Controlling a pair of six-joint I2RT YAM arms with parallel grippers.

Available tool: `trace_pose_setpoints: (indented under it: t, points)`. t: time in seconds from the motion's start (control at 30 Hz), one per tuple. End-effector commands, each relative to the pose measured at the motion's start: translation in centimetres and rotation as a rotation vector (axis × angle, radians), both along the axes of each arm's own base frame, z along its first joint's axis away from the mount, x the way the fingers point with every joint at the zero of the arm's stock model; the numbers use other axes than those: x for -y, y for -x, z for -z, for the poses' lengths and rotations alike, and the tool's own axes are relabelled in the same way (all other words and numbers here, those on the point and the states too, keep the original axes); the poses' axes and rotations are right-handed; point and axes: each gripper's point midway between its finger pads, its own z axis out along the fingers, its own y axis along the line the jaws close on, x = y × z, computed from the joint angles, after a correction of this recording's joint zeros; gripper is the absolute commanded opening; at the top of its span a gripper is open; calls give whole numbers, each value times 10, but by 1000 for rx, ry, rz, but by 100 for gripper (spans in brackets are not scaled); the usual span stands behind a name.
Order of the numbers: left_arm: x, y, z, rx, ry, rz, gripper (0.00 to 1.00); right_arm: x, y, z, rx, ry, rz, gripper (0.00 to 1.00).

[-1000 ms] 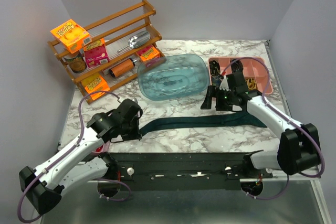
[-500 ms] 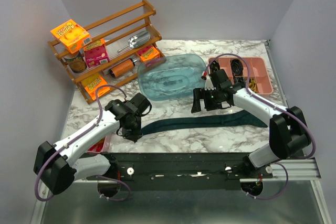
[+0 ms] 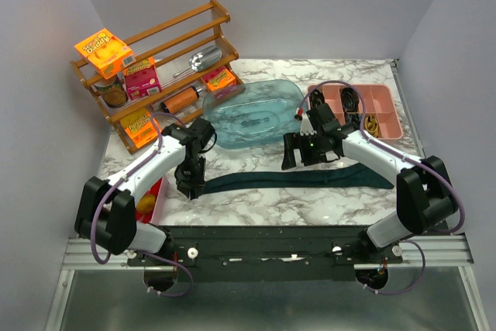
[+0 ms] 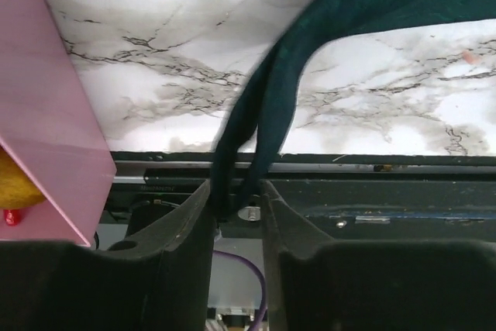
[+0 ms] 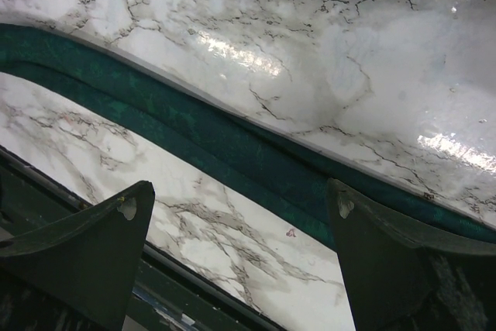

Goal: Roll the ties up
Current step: Place the tie at the center of the board, then flatten out the tie at the center of the board.

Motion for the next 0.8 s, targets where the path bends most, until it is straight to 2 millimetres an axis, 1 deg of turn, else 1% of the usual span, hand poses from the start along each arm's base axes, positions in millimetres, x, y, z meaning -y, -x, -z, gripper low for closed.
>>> trace_pose_setpoints:
  t: [0.0, 0.07, 0.1, 0.13, 0.17, 0.2, 0.23, 0.3, 0.33, 0.37, 0.4, 0.43, 0.53, 0.57, 0.63, 0.67, 0.73, 0.77]
  points:
    - [-10, -4, 4, -53, -69, 42, 52, -1, 7, -5, -7, 1, -29, 99]
    - [-16, -12, 3, -48, -103, 37, 56, 1, 8, -5, -8, 7, -28, 99]
    - [-20, -17, 5, -58, -127, 27, 57, 2, 8, -4, -9, 9, -26, 99]
    - [-23, -26, 1, -38, -150, 16, 58, 3, 8, -5, -5, 15, -22, 99]
    - [-31, -32, -1, -23, -198, 5, 59, 4, 9, -5, -5, 19, -19, 99]
    - [-34, -37, 0, -28, -225, 0, 58, 5, 9, -5, -5, 24, -11, 99]
    - [-35, -46, -4, -5, -235, -12, 58, 8, 9, -5, 2, 33, -4, 99]
    - [-41, -56, -5, 15, -281, -19, 59, 10, 9, -8, 10, 41, 7, 99]
    - [-44, -63, -9, 36, -306, -30, 59, 11, 8, -9, 12, 45, 14, 99]
    - [-51, -66, -13, 38, -354, -32, 59, 14, 6, -13, 27, 53, 28, 99]
    - [-57, -72, -15, 55, -399, -38, 59, 14, 6, -15, 28, 52, 41, 99]
    - [-54, -80, -20, 82, -391, -41, 59, 15, 5, -17, 36, 55, 51, 99]
    - [-23, -96, -24, 154, -270, 21, 58, 17, 1, -27, 62, 51, 94, 99]
    - [-7, -104, -25, 201, -233, 58, 57, 21, -2, -29, 75, 65, 113, 99]
    - [12, -114, -30, 254, -190, 104, 57, 25, -3, -36, 96, 66, 151, 99]
    - [26, -123, -32, 305, -164, 128, 56, 31, -6, -36, 109, 86, 181, 99]
    - [57, -123, -31, 346, -106, 201, 56, 39, -8, -43, 118, 77, 240, 99]
    - [74, -130, -31, 390, -53, 224, 55, 42, -7, -43, 116, 72, 256, 99]
